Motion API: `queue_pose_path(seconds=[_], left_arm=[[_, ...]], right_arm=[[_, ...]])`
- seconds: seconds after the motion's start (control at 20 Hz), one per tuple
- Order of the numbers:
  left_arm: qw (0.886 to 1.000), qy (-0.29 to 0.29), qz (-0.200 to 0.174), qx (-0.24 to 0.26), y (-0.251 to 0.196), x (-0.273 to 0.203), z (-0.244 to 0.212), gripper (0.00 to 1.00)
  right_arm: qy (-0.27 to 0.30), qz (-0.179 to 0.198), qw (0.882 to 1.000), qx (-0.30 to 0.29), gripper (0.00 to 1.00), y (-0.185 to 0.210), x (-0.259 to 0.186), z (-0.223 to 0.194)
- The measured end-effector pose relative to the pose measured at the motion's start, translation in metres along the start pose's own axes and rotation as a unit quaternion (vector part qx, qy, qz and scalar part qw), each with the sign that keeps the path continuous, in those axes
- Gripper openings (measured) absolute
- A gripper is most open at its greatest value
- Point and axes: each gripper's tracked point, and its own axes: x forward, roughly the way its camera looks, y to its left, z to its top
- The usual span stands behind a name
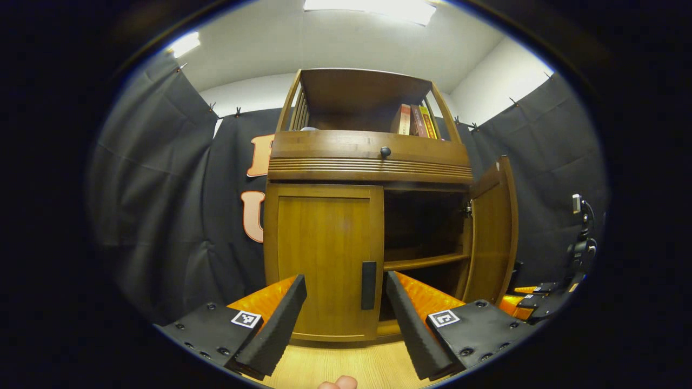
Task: Open the right door of the double-door shoe cabinet with the right hand, and open the left door with the left hand.
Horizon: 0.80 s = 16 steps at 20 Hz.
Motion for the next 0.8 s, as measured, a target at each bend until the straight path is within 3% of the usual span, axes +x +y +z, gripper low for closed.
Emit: queue_pose_path(seconds=[0.05, 0.1, 0.15, 0.2, 0.35, 0.4, 0.45, 0.8], left_arm=[[1.0, 0.001, -0.002, -0.001, -0.003, 0.0, -0.001, 0.96], [1.0, 0.003, -0.004, -0.002, -0.006, 0.002, -0.002, 0.94], [1.0, 0.003, -0.005, -0.004, -0.009, 0.002, -0.002, 0.96], [1.0, 0.002, -0.008, -0.004, -0.012, 0.001, -0.002, 0.99], [1.0, 0.003, -0.014, 0.006, -0.022, 0.001, -0.003, 0.97], [1.0, 0.003, -0.014, 0.01, -0.024, 0.0, -0.003, 0.97], [1.0, 0.001, -0.014, 0.012, -0.026, 0.0, -0.002, 0.99], [1.0, -0.003, -0.006, 0.01, -0.03, -0.006, 0.001, 0.99]], right_arm=[[0.002, -0.006, 1.0, 0.004, 0.16, -0.008, -0.002, -0.001], [0.002, -0.014, 1.0, 0.007, 0.04, -0.016, -0.005, -0.002], [0.002, -0.025, 1.0, 0.008, 0.04, -0.025, -0.008, -0.001], [0.001, -0.037, 0.999, 0.007, 0.12, -0.037, -0.011, -0.001], [-0.001, -0.068, 0.997, 0.023, 0.06, -0.077, -0.016, -0.001], [-0.002, -0.061, 0.998, 0.034, 0.13, -0.084, -0.014, -0.001], [-0.002, -0.053, 0.998, 0.038, 0.01, -0.086, -0.015, -0.001], [-0.002, -0.001, 1.0, 0.01, 0.0, -0.108, -0.014, 0.0]])
